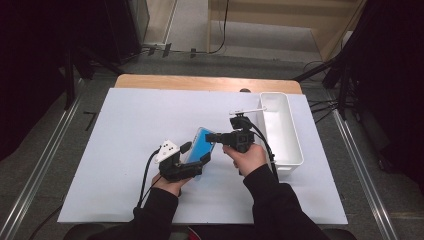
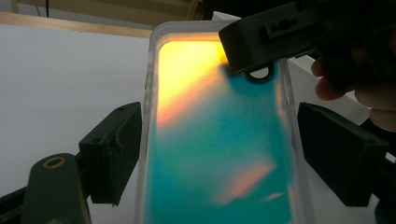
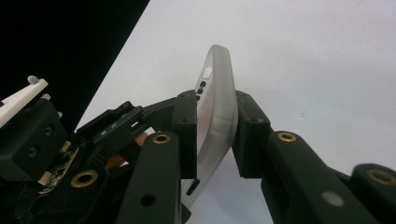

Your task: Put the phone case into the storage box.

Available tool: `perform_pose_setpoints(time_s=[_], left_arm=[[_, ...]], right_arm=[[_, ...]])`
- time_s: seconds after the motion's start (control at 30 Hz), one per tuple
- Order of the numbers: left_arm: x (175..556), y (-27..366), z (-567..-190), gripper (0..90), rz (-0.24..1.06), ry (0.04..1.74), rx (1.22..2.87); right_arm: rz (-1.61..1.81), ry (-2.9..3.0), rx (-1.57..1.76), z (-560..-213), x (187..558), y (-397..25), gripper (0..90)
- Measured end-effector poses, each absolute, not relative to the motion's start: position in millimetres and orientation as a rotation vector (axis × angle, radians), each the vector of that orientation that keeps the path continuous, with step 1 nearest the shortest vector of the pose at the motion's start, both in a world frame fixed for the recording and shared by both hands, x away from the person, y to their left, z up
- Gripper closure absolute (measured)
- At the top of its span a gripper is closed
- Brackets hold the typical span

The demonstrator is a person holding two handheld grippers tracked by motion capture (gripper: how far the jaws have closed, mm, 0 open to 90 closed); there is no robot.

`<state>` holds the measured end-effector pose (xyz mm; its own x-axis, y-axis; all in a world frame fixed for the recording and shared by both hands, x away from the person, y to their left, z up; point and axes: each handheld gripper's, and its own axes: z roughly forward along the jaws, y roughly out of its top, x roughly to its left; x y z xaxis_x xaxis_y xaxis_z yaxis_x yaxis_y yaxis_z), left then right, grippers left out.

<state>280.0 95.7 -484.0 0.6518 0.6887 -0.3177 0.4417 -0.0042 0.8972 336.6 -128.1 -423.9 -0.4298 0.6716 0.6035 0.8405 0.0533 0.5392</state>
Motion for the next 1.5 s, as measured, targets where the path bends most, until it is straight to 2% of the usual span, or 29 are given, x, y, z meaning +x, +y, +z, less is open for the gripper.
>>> perform_pose_setpoints(time_s=[0.43,0.53,0.6,1.5], left_arm=[[279.6,93.7,-483.8,16.0,0.271,0.917,1.665],[282.0,93.4,-481.5,15.1,0.228,0.932,1.690],[283.7,93.2,-479.9,11.4,0.217,0.948,1.706],[290.8,100.7,-460.0,12.9,0.110,0.882,1.797]], right_arm=[[-1.303,-2.112,-1.551,-418.8,334.4,-126.7,76.4],[-1.305,-2.120,-1.536,-417.7,333.7,-126.4,77.2],[-1.303,-2.132,-1.535,-415.8,332.7,-126.0,77.2],[-1.447,-2.357,-1.522,-393.7,325.9,-148.0,77.1]])
